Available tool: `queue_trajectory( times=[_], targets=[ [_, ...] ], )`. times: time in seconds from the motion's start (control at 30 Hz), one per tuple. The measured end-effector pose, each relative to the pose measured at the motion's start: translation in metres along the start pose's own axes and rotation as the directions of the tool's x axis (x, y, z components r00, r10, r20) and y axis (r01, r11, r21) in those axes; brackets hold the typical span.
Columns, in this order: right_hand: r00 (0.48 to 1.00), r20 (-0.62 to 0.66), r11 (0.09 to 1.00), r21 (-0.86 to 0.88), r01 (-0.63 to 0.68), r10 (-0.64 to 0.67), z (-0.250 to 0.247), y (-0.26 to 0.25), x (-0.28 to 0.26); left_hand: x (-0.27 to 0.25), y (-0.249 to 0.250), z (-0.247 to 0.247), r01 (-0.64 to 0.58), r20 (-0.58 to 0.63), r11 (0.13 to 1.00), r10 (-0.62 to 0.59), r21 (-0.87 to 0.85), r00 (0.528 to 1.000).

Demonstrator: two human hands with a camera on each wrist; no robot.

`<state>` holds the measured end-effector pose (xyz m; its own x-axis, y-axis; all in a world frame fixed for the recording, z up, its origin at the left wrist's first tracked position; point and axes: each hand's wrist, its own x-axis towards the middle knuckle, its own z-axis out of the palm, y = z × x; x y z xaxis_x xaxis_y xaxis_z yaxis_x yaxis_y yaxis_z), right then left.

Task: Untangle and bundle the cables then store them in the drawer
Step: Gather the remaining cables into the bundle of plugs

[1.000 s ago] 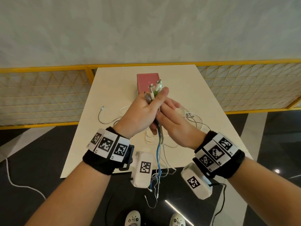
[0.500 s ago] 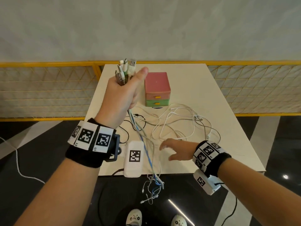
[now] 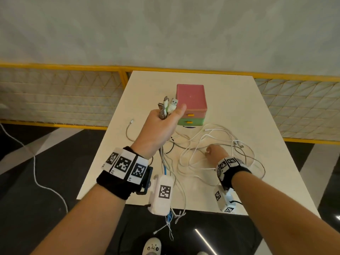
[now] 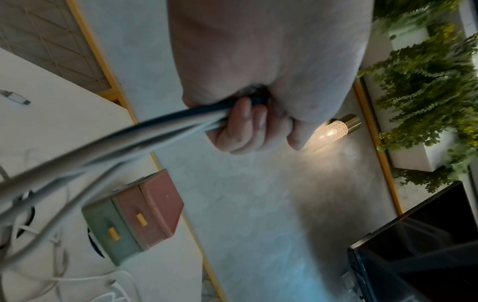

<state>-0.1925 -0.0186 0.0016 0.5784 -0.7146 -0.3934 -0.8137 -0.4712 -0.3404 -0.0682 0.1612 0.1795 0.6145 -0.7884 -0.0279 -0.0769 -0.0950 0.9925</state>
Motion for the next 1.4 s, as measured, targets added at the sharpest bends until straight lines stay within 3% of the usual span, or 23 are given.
queue_trajectory(
  times=[0.17, 0.33, 0.43, 0.6, 0.7, 0.87, 1.03, 1.23, 1.4],
  targets=[
    [0.999, 0.027, 0.992, -0.123, -0.027, 0.031, 0.009, -0.007, 0.007, 0.011, -0.008, 0.002, 0.049, -0.049, 0.998, -0.047, 0.037, 0.998],
    [1.000, 0.012, 0.992, -0.126, -0.005, 0.006, 0.011, -0.011, 0.010, 0.016, -0.016, 0.002, 0.069, -0.080, 0.997, -0.066, 0.040, 0.995],
    [0.987, -0.131, 0.996, -0.018, 0.092, -0.094, 0.003, -0.013, 0.010, 0.017, -0.021, 0.000, 0.075, -0.079, 0.997, -0.072, 0.029, 0.994],
    [0.841, -0.499, 0.890, 0.262, 0.374, -0.207, -0.027, -0.017, -0.011, 0.021, -0.023, -0.001, 0.072, -0.096, 0.997, -0.072, -0.009, 0.993],
    [0.777, -0.576, 0.822, 0.294, 0.488, -0.256, -0.045, -0.022, -0.026, 0.023, -0.021, 0.003, 0.056, -0.118, 0.998, -0.059, -0.021, 0.991],
    [0.742, -0.648, 0.756, 0.396, 0.521, -0.172, -0.071, -0.028, -0.035, 0.026, -0.020, 0.017, -0.033, -0.061, 0.999, 0.035, 0.034, 0.998],
    [0.770, -0.635, 0.534, 0.633, 0.560, -0.056, -0.097, -0.046, -0.051, 0.033, -0.019, 0.032, -0.060, -0.032, 0.998, 0.060, 0.000, 0.998],
    [0.766, -0.610, 0.438, 0.643, 0.628, -0.203, -0.095, -0.066, -0.069, 0.041, -0.014, 0.043, -0.090, 0.005, 0.996, 0.090, -0.005, 0.996],
    [0.775, -0.433, 0.585, 0.508, 0.632, -0.460, -0.081, -0.061, -0.069, 0.050, -0.005, 0.042, -0.119, -0.041, 0.991, 0.117, -0.058, 0.992]
  ],
)
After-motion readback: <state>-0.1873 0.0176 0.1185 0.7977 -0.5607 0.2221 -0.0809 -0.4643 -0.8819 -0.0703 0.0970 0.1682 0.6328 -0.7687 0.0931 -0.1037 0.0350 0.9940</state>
